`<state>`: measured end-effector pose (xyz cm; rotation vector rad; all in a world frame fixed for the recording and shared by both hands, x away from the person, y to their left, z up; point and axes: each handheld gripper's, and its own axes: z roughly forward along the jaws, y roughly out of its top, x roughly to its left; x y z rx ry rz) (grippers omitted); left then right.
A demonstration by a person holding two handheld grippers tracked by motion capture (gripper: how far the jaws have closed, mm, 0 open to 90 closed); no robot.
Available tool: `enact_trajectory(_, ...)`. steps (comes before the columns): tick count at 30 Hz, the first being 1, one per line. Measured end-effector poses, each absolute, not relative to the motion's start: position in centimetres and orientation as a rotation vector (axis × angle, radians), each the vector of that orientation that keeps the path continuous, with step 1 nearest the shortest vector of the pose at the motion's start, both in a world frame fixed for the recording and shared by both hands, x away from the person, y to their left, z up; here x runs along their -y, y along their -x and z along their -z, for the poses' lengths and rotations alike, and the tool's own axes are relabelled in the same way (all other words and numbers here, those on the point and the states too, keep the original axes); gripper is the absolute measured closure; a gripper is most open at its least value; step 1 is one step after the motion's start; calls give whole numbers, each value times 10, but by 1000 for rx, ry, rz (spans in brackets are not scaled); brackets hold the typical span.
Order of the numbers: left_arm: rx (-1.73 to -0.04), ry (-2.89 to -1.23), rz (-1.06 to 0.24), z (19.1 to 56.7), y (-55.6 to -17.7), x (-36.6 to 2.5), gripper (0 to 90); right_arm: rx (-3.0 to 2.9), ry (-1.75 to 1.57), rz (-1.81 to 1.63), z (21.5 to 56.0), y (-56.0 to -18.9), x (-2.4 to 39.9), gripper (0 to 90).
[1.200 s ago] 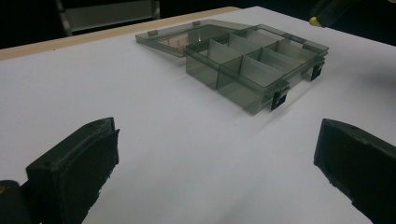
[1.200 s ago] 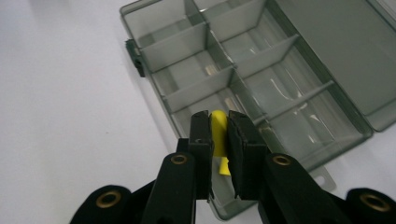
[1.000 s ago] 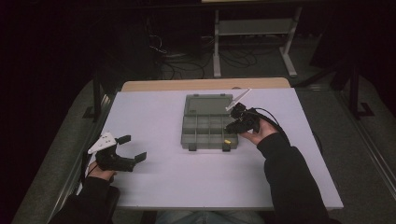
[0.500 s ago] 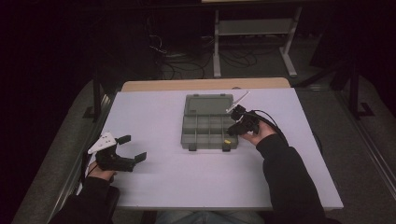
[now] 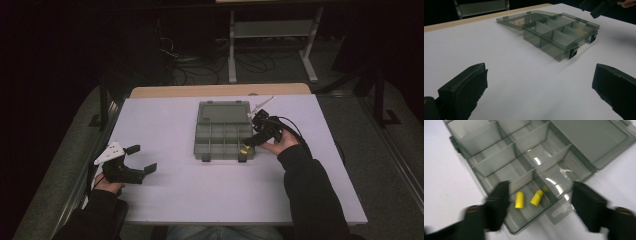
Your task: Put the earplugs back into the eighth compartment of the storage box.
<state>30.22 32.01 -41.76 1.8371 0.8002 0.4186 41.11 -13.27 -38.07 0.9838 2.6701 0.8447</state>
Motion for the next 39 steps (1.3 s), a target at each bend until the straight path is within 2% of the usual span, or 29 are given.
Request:
enact_trajectory(6, -799, -1838, -419, 418, -302, -320, 0, -2615, -1022, -871, 380, -406, 143, 83)
enact_trajectory(12, -805, -1837, -423, 417, -302, -320, 0, -2582, -1068, -904, 380, -398, 152, 0)
enact_trajectory(39, -812, -1838, -425, 418, -302, -320, 0, -2472, -1124, -1110, 388, -354, 193, 0)
